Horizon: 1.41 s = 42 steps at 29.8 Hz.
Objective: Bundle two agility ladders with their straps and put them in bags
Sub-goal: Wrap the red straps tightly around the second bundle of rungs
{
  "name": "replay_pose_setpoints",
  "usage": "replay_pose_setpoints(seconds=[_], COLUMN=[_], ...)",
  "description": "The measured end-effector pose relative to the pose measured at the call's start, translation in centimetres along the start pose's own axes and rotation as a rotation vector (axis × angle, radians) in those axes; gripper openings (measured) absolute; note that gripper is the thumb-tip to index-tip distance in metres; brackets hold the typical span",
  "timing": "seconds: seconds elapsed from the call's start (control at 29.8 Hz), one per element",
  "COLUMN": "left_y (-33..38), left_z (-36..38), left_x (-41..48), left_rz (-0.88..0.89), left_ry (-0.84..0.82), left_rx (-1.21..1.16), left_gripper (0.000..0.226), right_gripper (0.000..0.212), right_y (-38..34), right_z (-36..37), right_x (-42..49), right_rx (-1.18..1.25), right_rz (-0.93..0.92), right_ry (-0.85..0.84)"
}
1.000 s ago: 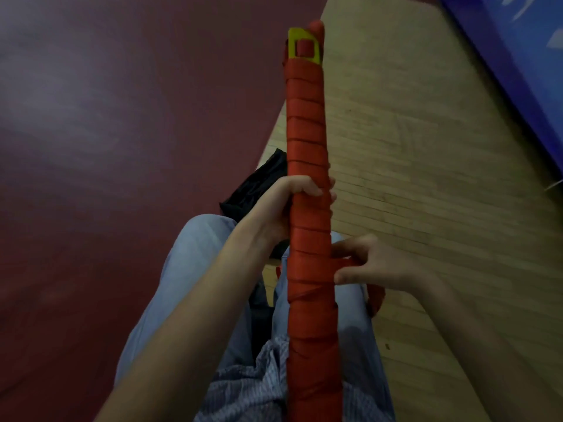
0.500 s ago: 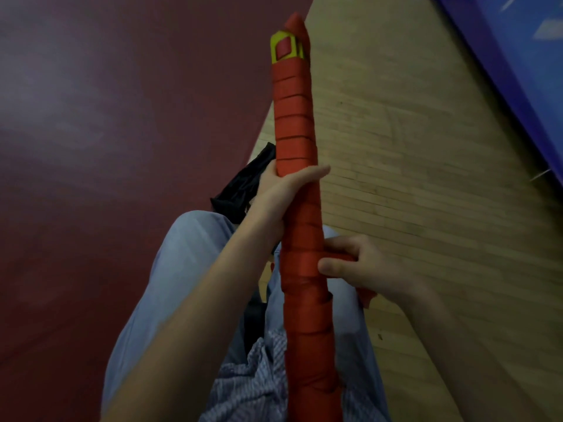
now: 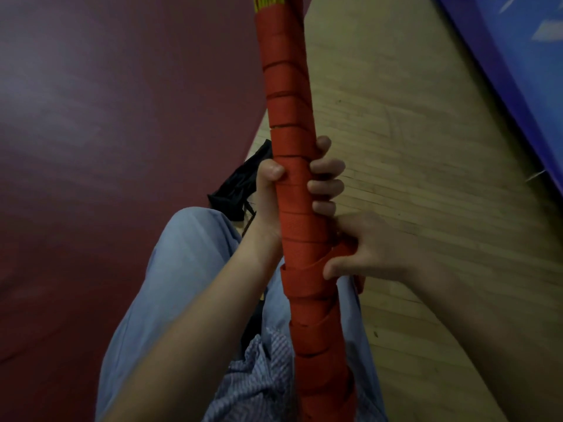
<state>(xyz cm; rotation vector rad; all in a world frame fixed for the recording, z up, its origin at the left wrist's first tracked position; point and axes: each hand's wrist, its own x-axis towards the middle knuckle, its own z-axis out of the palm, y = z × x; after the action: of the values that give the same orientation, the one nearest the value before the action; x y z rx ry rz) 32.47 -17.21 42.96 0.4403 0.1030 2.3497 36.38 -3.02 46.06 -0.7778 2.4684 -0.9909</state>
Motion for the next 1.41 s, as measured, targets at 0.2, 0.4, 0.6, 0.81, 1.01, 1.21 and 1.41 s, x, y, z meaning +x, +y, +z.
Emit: replay_pose_setpoints(seconds=[0.2, 0.4, 0.6, 0.81, 1.01, 1.21, 1.41], left_y=[0.7, 1.1, 1.0, 0.6, 2.1, 2.3, 3.6], left_z=[-0.9, -0.9, -2.0, -1.1, -1.0, 1.6, 1.5], left_x=[-0.3, 0.3, -0.9, 0.6, 0.8, 4.0, 3.5], left_rz=[-0.008, 0.109, 0.037, -0.06, -0.108, 0.102, -0.11], left_ry=[0.164, 0.842, 0.487, 0.084, 0.387, 0.783, 0.4], left_rx=[0.235, 0.765, 0.23, -0.011, 0.581, 1.102, 0.696], left_gripper=[0.066, 0.025, 0.038, 0.058, 0.072, 0.041, 0.036], right_gripper=[0.08, 0.057, 0.059, 0.093, 0.094, 0.078, 0.071], right_y=[1.4, 0.2, -0.8, 0.5, 1.3, 0.5, -0.8], right_z=[3.0, 3.1, 0.2, 0.1, 0.8, -0.4, -1.7], right_x=[0.0, -0.8, -2.0, -1.3, -2.1, -0.6, -0.9], right_rx=[0.566, 0.126, 0.075, 0.495, 0.692, 0.427, 0.188], right_rz=[0.187, 0.308, 0.206, 0.305, 0.342, 0.339, 0.264], right_ry=[0.036, 0.257, -0.085, -0.165, -0.05, 0.113, -0.045])
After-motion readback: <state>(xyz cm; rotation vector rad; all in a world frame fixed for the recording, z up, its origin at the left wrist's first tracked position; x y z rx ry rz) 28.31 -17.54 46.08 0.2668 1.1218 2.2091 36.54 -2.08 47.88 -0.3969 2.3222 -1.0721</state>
